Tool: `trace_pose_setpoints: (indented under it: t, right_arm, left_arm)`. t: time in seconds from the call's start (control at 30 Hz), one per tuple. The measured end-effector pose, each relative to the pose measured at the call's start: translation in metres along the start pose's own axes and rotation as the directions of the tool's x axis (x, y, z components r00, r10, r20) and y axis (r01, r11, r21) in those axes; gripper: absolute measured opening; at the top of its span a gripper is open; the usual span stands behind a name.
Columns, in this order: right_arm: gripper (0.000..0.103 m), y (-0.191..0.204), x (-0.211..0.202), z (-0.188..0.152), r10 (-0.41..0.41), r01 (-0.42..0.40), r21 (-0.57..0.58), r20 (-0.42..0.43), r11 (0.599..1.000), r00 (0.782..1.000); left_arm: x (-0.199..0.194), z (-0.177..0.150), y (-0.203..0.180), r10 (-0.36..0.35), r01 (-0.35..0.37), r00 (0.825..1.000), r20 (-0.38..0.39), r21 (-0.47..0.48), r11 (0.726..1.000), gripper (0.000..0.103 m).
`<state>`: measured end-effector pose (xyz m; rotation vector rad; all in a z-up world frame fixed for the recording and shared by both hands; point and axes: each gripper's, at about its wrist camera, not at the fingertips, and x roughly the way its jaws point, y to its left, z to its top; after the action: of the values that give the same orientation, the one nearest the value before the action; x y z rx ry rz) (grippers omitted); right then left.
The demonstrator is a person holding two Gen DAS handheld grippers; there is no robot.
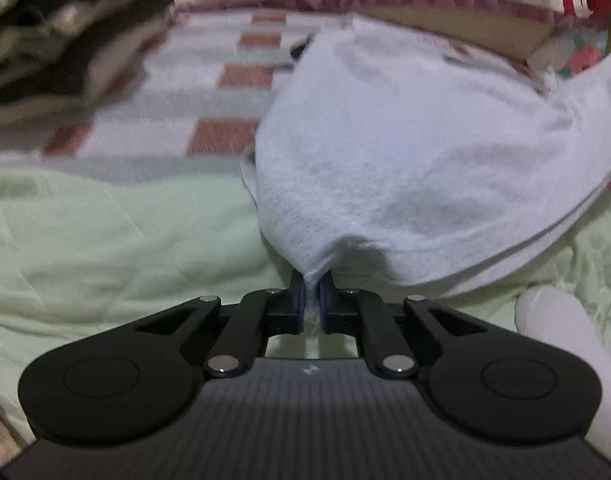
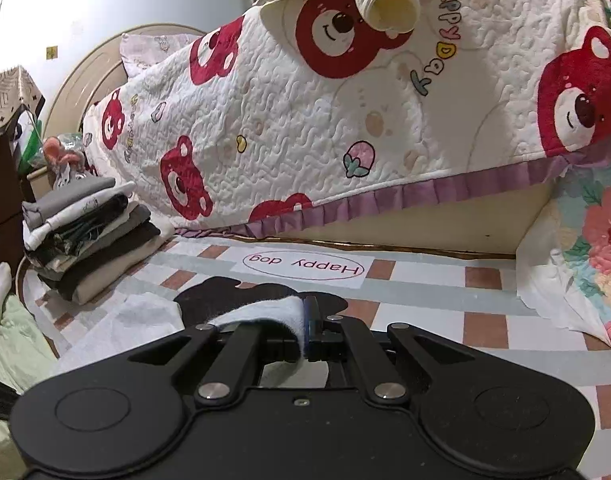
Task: Fold clothes
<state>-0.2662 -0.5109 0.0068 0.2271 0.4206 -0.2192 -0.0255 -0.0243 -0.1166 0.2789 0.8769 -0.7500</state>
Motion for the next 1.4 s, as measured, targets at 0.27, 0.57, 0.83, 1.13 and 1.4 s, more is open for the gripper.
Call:
trace_pose_setpoints:
  t: [0.27,0.57,0.83,1.13,1.4]
  right_arm:
    - [0.002,-0.005,0.001,-0.007,-0.018,0.018,0.0,-0.013,1.0,1.0]
    - [0.002,-0.007,0.002,-0.011,-0.013,0.014,0.035,-0.018,0.999,1.0]
    - [0.002,-0.009,0.004,-0.014,-0.008,0.009,0.066,-0.022,0.998,1.0]
    - [0.003,-0.012,0.01,-0.022,0.0,0.004,0.116,-0.031,0.993,1.0]
    - [0.003,-0.018,0.016,-0.023,0.012,-0.007,0.139,-0.03,0.99,0.999]
  left_arm:
    - [-0.037,0.019,0.007,0.072,-0.053,0.983,0.168,-0.114,0.992,0.006]
    - [-0.009,0.025,0.019,-0.05,0.073,0.991,0.127,-0.183,0.98,0.012]
    - [-0.029,0.026,0.023,-0.137,0.175,0.972,0.194,-0.201,0.964,0.055]
    - [0.013,0.024,0.036,-0.21,0.246,0.969,0.134,-0.4,0.883,0.021]
    - [-0.013,0.022,0.022,-0.176,0.226,0.97,0.168,-0.353,0.908,0.006]
